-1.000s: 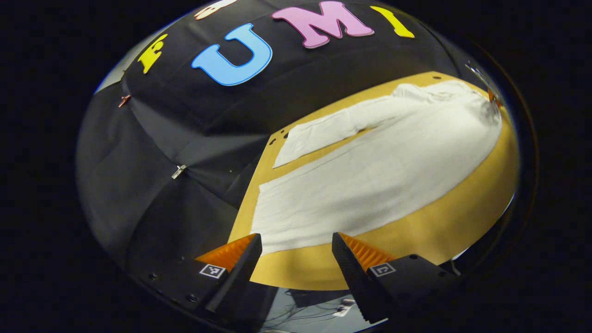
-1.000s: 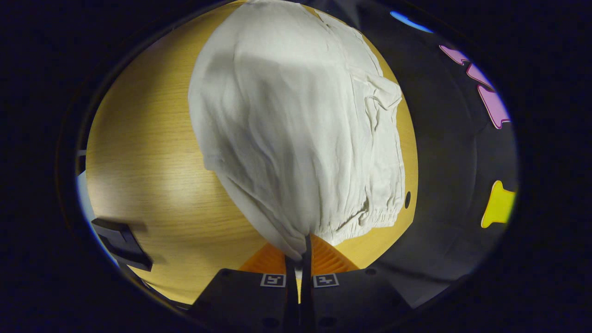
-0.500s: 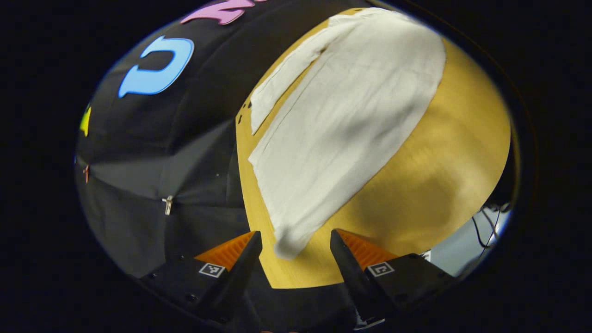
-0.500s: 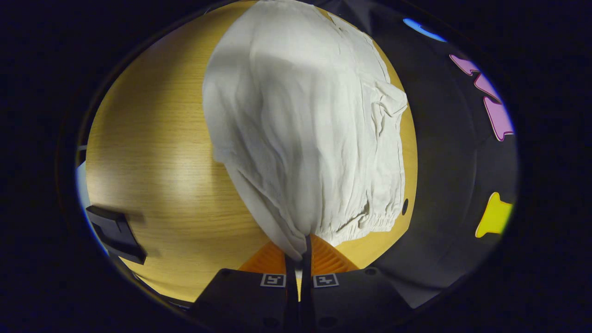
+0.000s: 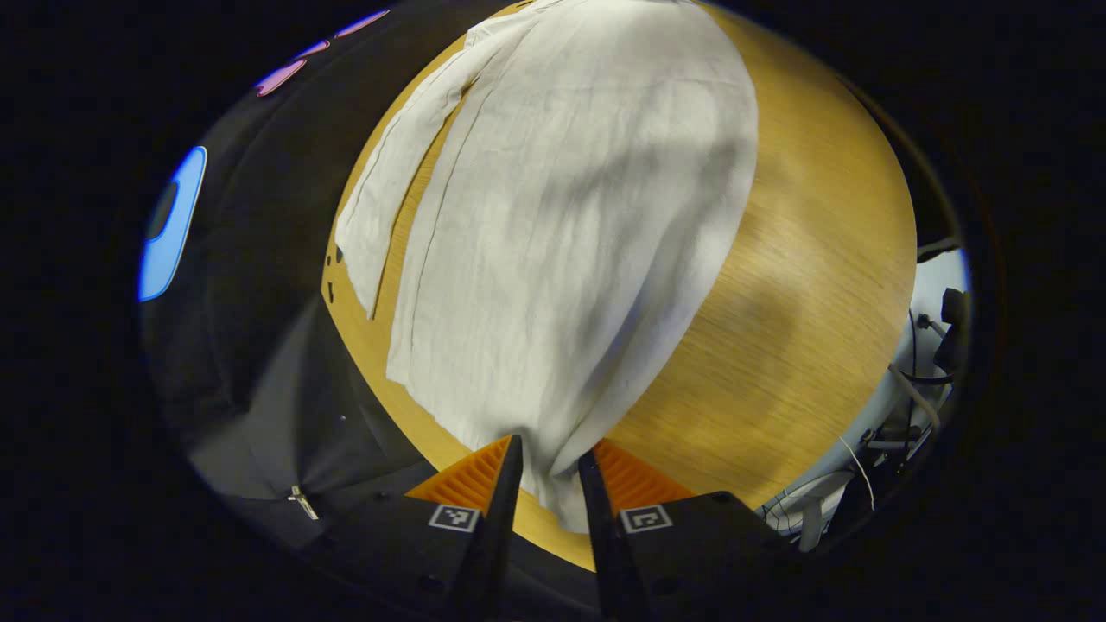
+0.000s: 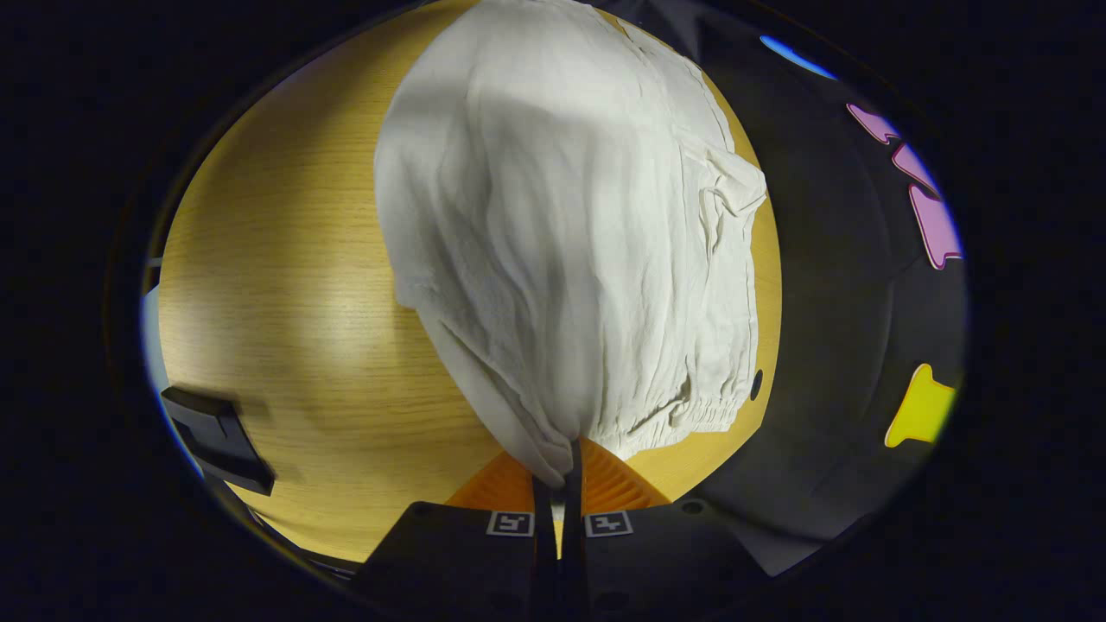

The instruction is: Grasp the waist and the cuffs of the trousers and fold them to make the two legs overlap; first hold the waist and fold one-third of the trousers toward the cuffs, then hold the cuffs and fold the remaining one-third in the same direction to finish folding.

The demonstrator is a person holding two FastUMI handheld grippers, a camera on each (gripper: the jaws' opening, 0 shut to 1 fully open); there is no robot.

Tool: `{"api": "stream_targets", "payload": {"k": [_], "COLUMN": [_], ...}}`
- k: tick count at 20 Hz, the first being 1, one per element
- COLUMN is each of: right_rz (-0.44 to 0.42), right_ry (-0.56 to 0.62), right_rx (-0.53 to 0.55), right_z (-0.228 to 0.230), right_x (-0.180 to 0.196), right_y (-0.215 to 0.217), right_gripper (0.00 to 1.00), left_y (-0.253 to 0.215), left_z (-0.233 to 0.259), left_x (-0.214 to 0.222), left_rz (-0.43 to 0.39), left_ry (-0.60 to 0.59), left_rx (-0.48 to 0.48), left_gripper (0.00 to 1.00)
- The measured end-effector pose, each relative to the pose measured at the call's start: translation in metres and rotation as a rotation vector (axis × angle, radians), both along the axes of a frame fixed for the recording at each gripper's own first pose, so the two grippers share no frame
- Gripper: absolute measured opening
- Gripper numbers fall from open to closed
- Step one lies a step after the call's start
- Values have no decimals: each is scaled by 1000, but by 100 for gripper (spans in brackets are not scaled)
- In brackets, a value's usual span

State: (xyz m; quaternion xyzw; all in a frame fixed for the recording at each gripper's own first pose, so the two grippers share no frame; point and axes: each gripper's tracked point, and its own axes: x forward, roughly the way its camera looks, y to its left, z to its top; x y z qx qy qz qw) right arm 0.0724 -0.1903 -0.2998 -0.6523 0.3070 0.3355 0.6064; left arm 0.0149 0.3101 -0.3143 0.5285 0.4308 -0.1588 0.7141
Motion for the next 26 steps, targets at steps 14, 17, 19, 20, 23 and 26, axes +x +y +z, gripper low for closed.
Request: {"api": "stream_targets", "payload": {"k": [14,17,19,20,23,26], "right_rz": [-176,-197,-211,-225,-270,-340], "right_ry": [-115,-184,-223,-240,-291,-337], "right_rx": [113,147,174,186,230,309], "right_z": [44,68,82,89,108,129], "right_x": [16,27,37,42,63,85], "right_y": [-4,-2,1,1,3,12], "right_gripper": [6,6,6,6,6,6], "left_y": [-1,-5,-7,-8,-10,-12], "left_z": [45,68,88,98,130,157], "left_x": [10,19,31,41,74,114], "left_rz": [90,102,103,105,87,100], "left_ry": [-218,-281,-320,-339,-405,-471], "left_rx": [-74,-85,-87,-93,-98,-123], "left_gripper": [5,6,5,6,5,5]}}
